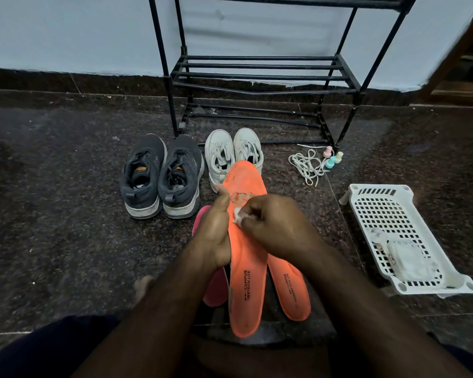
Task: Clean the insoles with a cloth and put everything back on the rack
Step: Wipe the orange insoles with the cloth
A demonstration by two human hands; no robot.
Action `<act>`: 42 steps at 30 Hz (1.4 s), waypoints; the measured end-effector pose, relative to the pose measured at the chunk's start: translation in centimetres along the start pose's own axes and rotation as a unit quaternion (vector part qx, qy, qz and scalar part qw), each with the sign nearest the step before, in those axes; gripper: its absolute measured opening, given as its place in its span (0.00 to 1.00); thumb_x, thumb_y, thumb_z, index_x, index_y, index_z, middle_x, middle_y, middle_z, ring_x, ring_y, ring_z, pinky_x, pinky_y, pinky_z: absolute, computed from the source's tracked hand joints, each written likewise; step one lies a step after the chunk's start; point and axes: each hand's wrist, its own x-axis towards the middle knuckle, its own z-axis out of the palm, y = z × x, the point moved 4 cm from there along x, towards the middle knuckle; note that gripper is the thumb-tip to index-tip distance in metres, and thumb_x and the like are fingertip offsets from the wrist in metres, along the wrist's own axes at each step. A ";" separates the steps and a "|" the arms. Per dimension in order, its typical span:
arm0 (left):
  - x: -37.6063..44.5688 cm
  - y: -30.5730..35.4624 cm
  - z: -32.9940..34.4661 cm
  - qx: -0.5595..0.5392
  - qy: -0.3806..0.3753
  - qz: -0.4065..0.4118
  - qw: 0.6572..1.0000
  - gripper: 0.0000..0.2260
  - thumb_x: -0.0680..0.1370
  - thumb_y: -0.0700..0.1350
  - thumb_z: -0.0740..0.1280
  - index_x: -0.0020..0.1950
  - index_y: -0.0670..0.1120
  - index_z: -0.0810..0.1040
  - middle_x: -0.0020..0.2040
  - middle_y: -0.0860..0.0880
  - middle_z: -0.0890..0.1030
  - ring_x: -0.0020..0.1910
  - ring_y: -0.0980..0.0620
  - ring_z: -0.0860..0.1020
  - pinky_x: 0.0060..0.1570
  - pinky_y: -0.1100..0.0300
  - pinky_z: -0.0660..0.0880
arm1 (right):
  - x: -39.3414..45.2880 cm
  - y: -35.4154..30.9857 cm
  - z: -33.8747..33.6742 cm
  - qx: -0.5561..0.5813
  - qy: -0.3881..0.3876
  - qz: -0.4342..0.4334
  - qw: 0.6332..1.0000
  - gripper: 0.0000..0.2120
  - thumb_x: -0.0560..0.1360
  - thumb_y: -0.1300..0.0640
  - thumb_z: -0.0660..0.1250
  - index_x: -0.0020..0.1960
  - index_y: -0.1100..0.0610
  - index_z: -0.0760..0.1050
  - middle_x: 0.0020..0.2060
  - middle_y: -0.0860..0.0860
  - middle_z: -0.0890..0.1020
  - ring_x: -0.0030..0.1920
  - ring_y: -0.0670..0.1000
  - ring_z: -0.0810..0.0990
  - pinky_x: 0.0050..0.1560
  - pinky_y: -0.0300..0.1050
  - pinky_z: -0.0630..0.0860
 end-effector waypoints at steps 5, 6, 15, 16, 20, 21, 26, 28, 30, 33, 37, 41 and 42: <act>-0.1 0.4 -0.2 -0.004 0.022 0.008 1.000 0.35 0.77 0.71 0.52 0.46 0.42 0.84 0.44 0.43 0.85 0.44 0.46 0.84 0.50 0.52 0.80 | -0.5 -0.8 0.8 -0.012 0.003 -0.044 0.999 0.06 0.73 0.55 0.69 0.46 0.55 0.82 0.42 0.51 0.83 0.46 0.52 0.80 0.47 0.48 0.74; -0.2 0.7 -0.1 0.004 0.028 0.014 1.000 0.36 0.77 0.71 0.51 0.51 0.42 0.83 0.47 0.41 0.85 0.46 0.44 0.84 0.52 0.50 0.79 | -0.5 -0.6 0.7 -0.022 -0.024 -0.035 0.999 0.05 0.72 0.55 0.68 0.45 0.55 0.82 0.40 0.50 0.84 0.44 0.51 0.81 0.45 0.47 0.74; -1.1 2.1 0.2 -0.038 0.015 0.046 0.998 0.41 0.78 0.72 0.48 0.70 0.37 0.73 0.63 0.31 0.78 0.58 0.32 0.80 0.56 0.38 0.75 | -0.5 3.7 -0.7 0.258 0.038 0.111 0.959 0.06 0.68 0.54 0.77 0.43 0.51 0.82 0.36 0.40 0.84 0.38 0.48 0.83 0.48 0.57 0.82; -1.2 2.2 0.4 -0.035 0.010 0.051 0.998 0.40 0.79 0.70 0.49 0.69 0.37 0.74 0.61 0.32 0.79 0.56 0.34 0.81 0.54 0.40 0.77 | -0.4 3.7 -0.5 0.269 0.053 0.113 0.955 0.06 0.68 0.55 0.77 0.43 0.51 0.83 0.38 0.40 0.85 0.39 0.49 0.83 0.48 0.57 0.82; -1.6 1.8 0.8 -0.007 -0.018 0.050 0.999 0.32 0.81 0.65 0.53 0.66 0.39 0.78 0.60 0.37 0.81 0.56 0.40 0.82 0.57 0.44 0.78 | 0.1 4.0 -1.0 0.265 0.164 0.110 0.944 0.06 0.69 0.56 0.77 0.45 0.53 0.83 0.43 0.45 0.85 0.42 0.46 0.83 0.48 0.53 0.82; -1.6 1.2 0.8 0.001 -0.022 0.035 0.999 0.31 0.81 0.64 0.54 0.64 0.40 0.80 0.58 0.38 0.82 0.54 0.40 0.82 0.57 0.45 0.78 | 0.2 4.0 -1.2 0.264 0.189 0.109 0.939 0.06 0.70 0.56 0.77 0.46 0.52 0.83 0.44 0.45 0.84 0.42 0.46 0.83 0.48 0.53 0.82; -1.3 -1.4 1.3 -0.013 -0.023 -0.005 1.000 0.29 0.83 0.62 0.52 0.58 0.42 0.83 0.54 0.39 0.85 0.49 0.42 0.85 0.46 0.47 0.83 | 0.9 2.9 -1.2 0.037 0.174 0.044 0.983 0.09 0.75 0.53 0.70 0.54 0.51 0.82 0.50 0.48 0.83 0.51 0.50 0.79 0.55 0.46 0.74; -1.1 -1.5 1.2 0.001 -0.010 -0.001 1.000 0.28 0.83 0.63 0.51 0.59 0.43 0.81 0.52 0.40 0.85 0.49 0.42 0.85 0.48 0.47 0.82 | 1.3 2.2 -1.0 -0.030 0.149 0.029 0.988 0.10 0.76 0.55 0.67 0.56 0.52 0.81 0.51 0.52 0.83 0.53 0.54 0.78 0.56 0.46 0.72; -0.8 -1.5 0.8 0.017 0.005 0.002 1.000 0.28 0.82 0.64 0.52 0.61 0.44 0.79 0.53 0.40 0.85 0.52 0.42 0.84 0.55 0.47 0.78 | 1.2 1.5 -0.8 -0.030 0.113 0.034 0.993 0.10 0.76 0.55 0.66 0.56 0.52 0.81 0.51 0.53 0.82 0.53 0.53 0.79 0.53 0.45 0.72; -0.1 -1.1 -0.1 0.037 0.030 0.012 0.999 0.28 0.81 0.65 0.54 0.58 0.44 0.80 0.51 0.40 0.84 0.51 0.43 0.83 0.58 0.47 0.76 | 0.4 0.7 0.2 -0.055 0.030 0.006 0.998 0.09 0.74 0.54 0.65 0.51 0.53 0.82 0.47 0.53 0.83 0.50 0.54 0.80 0.48 0.47 0.75; 0.2 -1.1 -0.3 0.034 0.026 0.010 0.999 0.29 0.81 0.65 0.53 0.53 0.45 0.85 0.50 0.42 0.85 0.50 0.44 0.83 0.59 0.48 0.73 | 0.4 0.9 -0.6 -0.037 0.066 0.023 0.997 0.09 0.74 0.55 0.66 0.51 0.53 0.82 0.47 0.53 0.83 0.49 0.54 0.80 0.49 0.48 0.76; 0.0 -1.8 0.0 0.038 0.017 -0.004 0.999 0.29 0.80 0.67 0.54 0.53 0.48 0.86 0.53 0.42 0.83 0.53 0.43 0.79 0.58 0.47 0.71 | 1.1 0.9 -1.0 -0.026 0.107 0.022 0.994 0.10 0.75 0.55 0.66 0.55 0.52 0.81 0.49 0.53 0.82 0.52 0.54 0.79 0.52 0.48 0.74; 0.0 -1.6 0.0 0.037 0.017 0.000 0.999 0.29 0.80 0.67 0.53 0.54 0.47 0.86 0.51 0.42 0.83 0.52 0.43 0.80 0.57 0.48 0.73 | 1.1 0.9 -0.5 -0.036 0.080 0.018 0.996 0.09 0.75 0.54 0.66 0.54 0.51 0.81 0.48 0.53 0.82 0.52 0.54 0.79 0.51 0.48 0.74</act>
